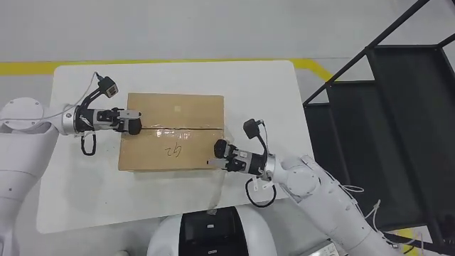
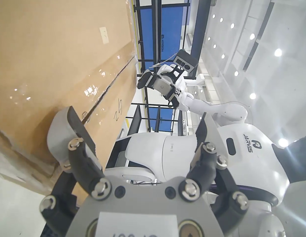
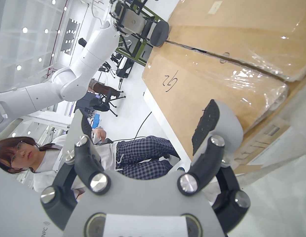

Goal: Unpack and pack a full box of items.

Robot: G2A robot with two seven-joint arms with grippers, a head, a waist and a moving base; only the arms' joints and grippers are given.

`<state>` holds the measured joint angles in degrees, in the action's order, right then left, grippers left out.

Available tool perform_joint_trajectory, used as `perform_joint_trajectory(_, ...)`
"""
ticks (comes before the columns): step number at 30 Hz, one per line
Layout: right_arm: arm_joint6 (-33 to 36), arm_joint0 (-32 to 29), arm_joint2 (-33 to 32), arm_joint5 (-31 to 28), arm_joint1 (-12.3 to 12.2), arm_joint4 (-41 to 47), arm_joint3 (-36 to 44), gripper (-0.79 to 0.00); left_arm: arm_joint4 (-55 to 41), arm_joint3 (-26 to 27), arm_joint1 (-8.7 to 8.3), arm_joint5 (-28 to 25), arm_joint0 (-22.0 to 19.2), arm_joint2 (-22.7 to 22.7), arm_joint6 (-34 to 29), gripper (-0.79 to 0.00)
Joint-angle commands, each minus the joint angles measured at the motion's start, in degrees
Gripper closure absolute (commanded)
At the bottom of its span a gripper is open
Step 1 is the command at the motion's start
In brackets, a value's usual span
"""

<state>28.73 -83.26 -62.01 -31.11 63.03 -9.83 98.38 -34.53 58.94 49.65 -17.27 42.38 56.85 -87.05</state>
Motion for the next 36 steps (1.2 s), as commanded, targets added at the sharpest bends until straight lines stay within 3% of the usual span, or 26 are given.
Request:
perform_joint_trajectory(1, -1.2, -2.0, -1.8, -0.1, -0.4, -0.6, 1.0, -0.785, 0.8, 0.1, -0.37, 0.0, -0.2, -0.3, 0.0, -0.785)
perform_joint_trajectory(8, -2.8, -5.7, -4.8, -0.1, -1.1, -5.4, 3.3, -0.785, 0.0, 0.5, -1.29, -1.5, -0.5, -1.1, 1.5, -0.785)
perform_joint_trajectory(13, -4.2, -6.2, -4.1, -1.5, -0.9, -4.0, 3.7, -0.785, -0.3, 0.5, -1.32, -1.5, -0.5, -1.0, 1.5, -0.785)
perform_joint_trajectory(20, -1.9, -4.5, -4.0, 5.9, -1.0, -10.5, 3.7, -0.785, -0.3, 0.5, -1.32, -1.5, -0.5, -1.0, 1.5, -0.785)
perform_joint_trajectory(29, -0.4, -2.4, -0.5, 7.2, -0.4, -10.2, 2.0, -0.785, -0.3, 0.5, -1.32, -1.5, -0.5, -1.0, 1.5, -0.785)
perform_joint_trajectory(36, 1.2, 0.6, 2.2, 13.8, 0.3, -12.0, -0.5, -0.785, -0.3, 0.5, -1.32, -1.5, -0.5, -1.0, 1.5, -0.785)
